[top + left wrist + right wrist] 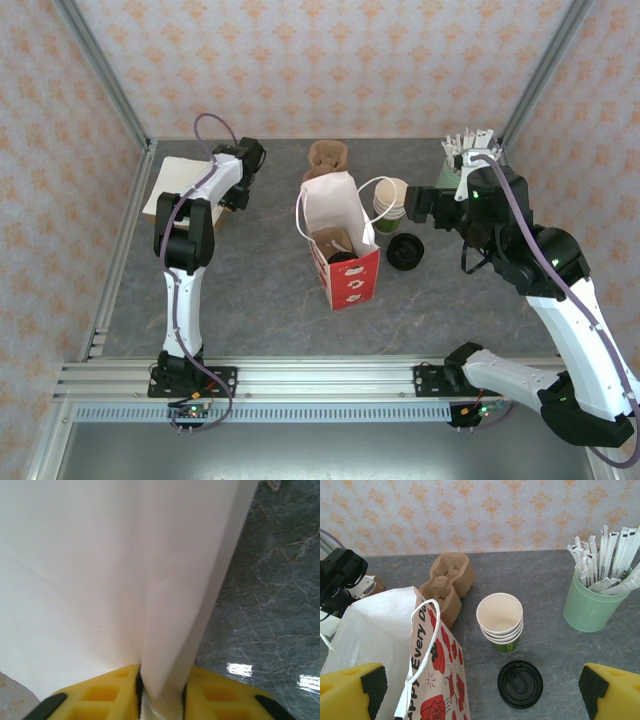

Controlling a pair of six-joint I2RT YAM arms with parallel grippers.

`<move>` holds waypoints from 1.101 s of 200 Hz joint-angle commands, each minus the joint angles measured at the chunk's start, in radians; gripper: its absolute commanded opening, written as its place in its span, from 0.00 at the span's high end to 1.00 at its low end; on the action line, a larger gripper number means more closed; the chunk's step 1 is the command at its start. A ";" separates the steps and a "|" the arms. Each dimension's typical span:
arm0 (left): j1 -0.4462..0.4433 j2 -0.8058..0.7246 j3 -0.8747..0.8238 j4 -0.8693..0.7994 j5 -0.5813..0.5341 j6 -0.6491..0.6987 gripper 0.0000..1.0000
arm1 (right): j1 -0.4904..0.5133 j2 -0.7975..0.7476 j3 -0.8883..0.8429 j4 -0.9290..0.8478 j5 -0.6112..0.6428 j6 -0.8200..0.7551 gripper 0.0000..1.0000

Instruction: Pack the takeout coffee

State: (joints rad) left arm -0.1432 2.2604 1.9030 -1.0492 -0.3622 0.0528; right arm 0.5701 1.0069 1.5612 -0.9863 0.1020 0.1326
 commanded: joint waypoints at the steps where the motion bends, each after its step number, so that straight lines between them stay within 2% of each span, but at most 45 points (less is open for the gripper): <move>1: 0.001 -0.044 0.013 -0.010 -0.026 0.010 0.80 | -0.005 0.001 -0.009 0.021 0.019 -0.010 0.01; 25: 0.001 -0.066 0.021 -0.024 -0.025 0.016 0.86 | -0.005 0.003 -0.015 0.023 0.015 -0.009 0.01; 63: 0.006 -0.117 0.026 -0.038 -0.023 0.028 0.87 | -0.004 0.013 -0.015 0.023 0.001 -0.003 0.01; 85: 0.014 -0.135 0.037 -0.047 -0.002 0.029 0.94 | -0.005 0.017 -0.013 0.024 -0.001 -0.001 0.01; 107: 0.022 -0.131 0.055 -0.063 0.009 0.036 0.94 | -0.004 0.017 -0.013 0.026 -0.006 0.004 0.01; 121: 0.026 -0.126 0.060 -0.066 0.012 0.042 1.00 | -0.005 0.018 -0.013 0.025 -0.006 0.007 0.01; 161: 0.044 -0.156 0.076 -0.081 0.027 0.041 1.00 | -0.006 0.027 -0.004 0.010 0.006 0.010 0.01; 195: 0.062 -0.279 0.129 -0.144 0.081 0.032 1.00 | -0.022 0.073 0.041 -0.045 0.008 0.026 0.01; 220: 0.063 -0.422 0.185 -0.198 0.168 0.017 1.00 | -0.102 0.083 0.038 -0.061 -0.063 0.059 0.01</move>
State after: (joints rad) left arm -0.0826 2.0411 1.9862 -1.1584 -0.2726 0.0799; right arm 0.5270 1.0878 1.5711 -1.0042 0.0841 0.1509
